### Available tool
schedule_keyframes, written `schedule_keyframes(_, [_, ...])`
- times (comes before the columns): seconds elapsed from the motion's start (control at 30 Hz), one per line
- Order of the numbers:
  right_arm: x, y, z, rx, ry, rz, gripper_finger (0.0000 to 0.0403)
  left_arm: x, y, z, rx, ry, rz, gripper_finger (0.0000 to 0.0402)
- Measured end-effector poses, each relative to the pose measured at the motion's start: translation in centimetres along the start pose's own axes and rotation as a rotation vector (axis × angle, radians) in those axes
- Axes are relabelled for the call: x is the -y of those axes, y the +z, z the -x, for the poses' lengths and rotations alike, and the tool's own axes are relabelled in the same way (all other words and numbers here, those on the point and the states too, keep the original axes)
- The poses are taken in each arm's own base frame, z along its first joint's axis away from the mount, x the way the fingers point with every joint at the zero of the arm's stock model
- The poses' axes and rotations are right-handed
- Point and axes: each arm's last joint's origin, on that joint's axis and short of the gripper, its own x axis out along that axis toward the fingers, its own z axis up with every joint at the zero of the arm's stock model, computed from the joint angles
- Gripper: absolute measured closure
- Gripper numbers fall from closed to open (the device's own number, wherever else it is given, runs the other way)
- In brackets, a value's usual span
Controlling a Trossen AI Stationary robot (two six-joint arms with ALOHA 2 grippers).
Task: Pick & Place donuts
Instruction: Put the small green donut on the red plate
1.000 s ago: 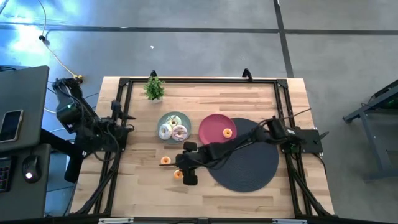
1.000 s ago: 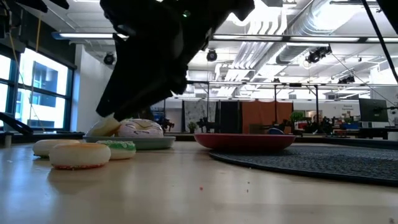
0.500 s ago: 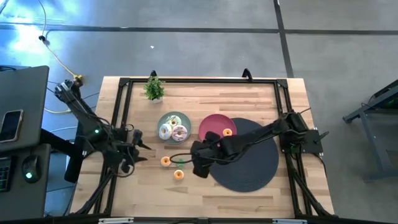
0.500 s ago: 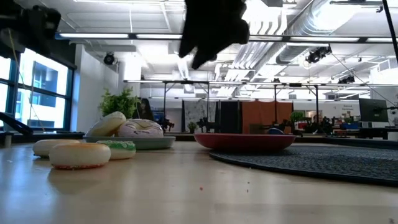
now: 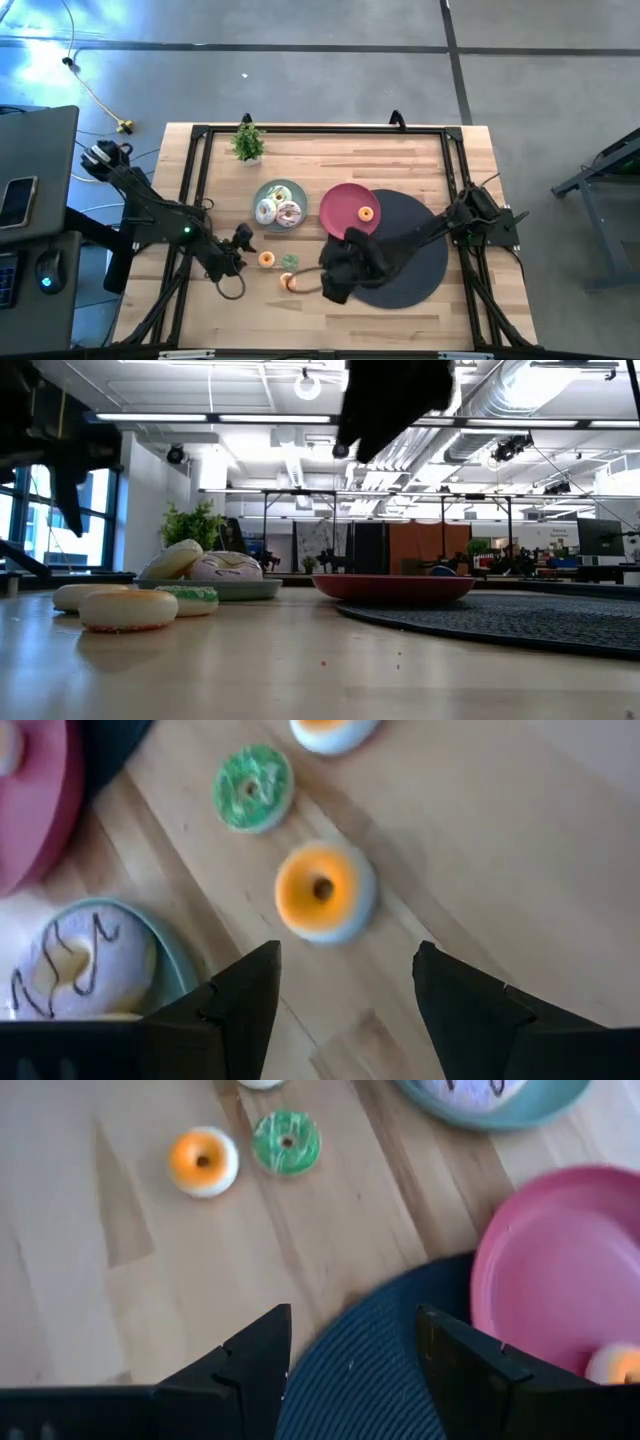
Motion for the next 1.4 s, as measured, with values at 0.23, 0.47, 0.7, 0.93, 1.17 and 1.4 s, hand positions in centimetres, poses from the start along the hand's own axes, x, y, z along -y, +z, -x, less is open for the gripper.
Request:
schedule_keyframes(0.23, [-1.1, -2.0, 0.9, 0.002, -0.055, -0.075, 0.0202, -1.4, 0.8, -2.3, 0.068, -0.093, 0.062, 0.0216])
schedule_keyframes(0.47, [-1.9, -3.0, 1.6, 0.033, -0.065, -0.126, 0.0202, -3.0, 0.0, -4.0, 0.037, -0.163, 0.154, 0.0285])
schedule_keyframes(0.7, [-1.8, -3.5, 1.8, 0.02, -0.108, -0.129, 0.0202, -2.9, 0.6, -3.8, 0.094, -0.168, 0.143, 0.0306])
schedule_keyframes(0.93, [-1.5, -3.4, 1.7, 0.021, -0.121, -0.13, 0.0202, -2.2, 0.6, -4.7, 0.063, -0.175, 0.13, 0.0306])
schedule_keyframes(1.17, [-1.5, -3.5, 1.4, 0.02, -0.123, -0.139, 0.0202, -2.0, 0.9, -5.9, 0.048, -0.168, 0.133, 0.0307])
schedule_keyframes(1.4, [-1.5, -3.3, 1.4, 0.027, -0.116, -0.166, 0.0202, -2.2, 1.0, -6.0, -0.005, -0.135, 0.142, 0.0353])
